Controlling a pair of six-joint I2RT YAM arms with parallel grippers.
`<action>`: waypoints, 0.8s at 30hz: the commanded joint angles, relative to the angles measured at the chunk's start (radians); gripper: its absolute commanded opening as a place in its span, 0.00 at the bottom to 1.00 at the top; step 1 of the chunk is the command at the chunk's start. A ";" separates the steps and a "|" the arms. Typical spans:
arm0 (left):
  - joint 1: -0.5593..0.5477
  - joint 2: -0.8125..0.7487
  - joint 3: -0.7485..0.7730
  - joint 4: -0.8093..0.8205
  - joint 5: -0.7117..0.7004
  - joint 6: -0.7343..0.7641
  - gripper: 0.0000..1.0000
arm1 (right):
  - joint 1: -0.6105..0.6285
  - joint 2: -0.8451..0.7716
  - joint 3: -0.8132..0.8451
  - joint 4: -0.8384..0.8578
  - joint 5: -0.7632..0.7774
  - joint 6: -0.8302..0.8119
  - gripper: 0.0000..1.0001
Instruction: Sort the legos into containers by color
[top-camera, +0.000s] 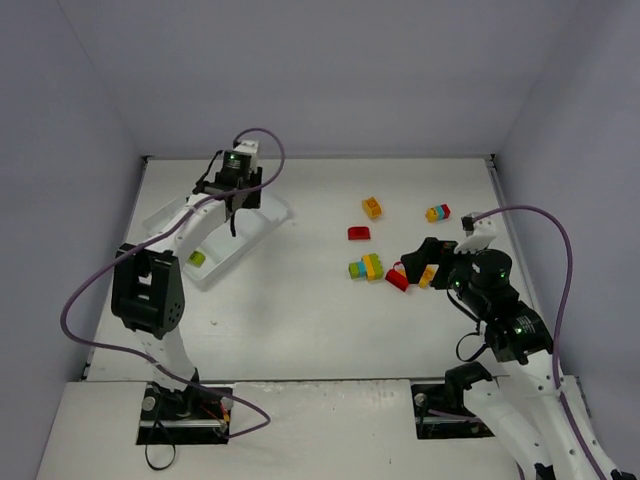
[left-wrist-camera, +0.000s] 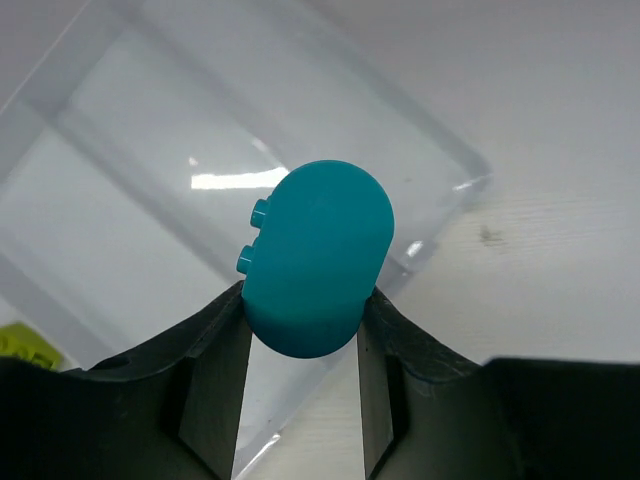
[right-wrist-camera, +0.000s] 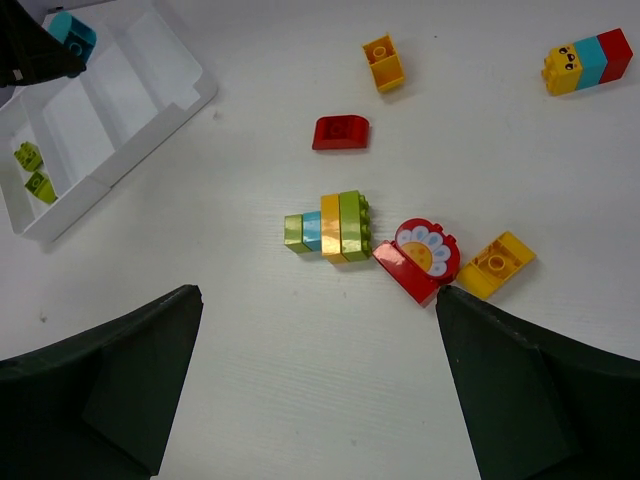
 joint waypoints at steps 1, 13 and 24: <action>0.074 -0.064 -0.043 -0.014 -0.156 -0.178 0.08 | 0.009 -0.004 0.000 0.065 0.000 -0.002 1.00; 0.273 0.043 -0.020 -0.099 -0.207 -0.354 0.19 | 0.021 -0.013 -0.001 0.063 0.005 -0.003 1.00; 0.294 0.233 0.185 -0.224 -0.219 -0.348 0.38 | 0.038 -0.004 -0.006 0.063 0.014 -0.002 1.00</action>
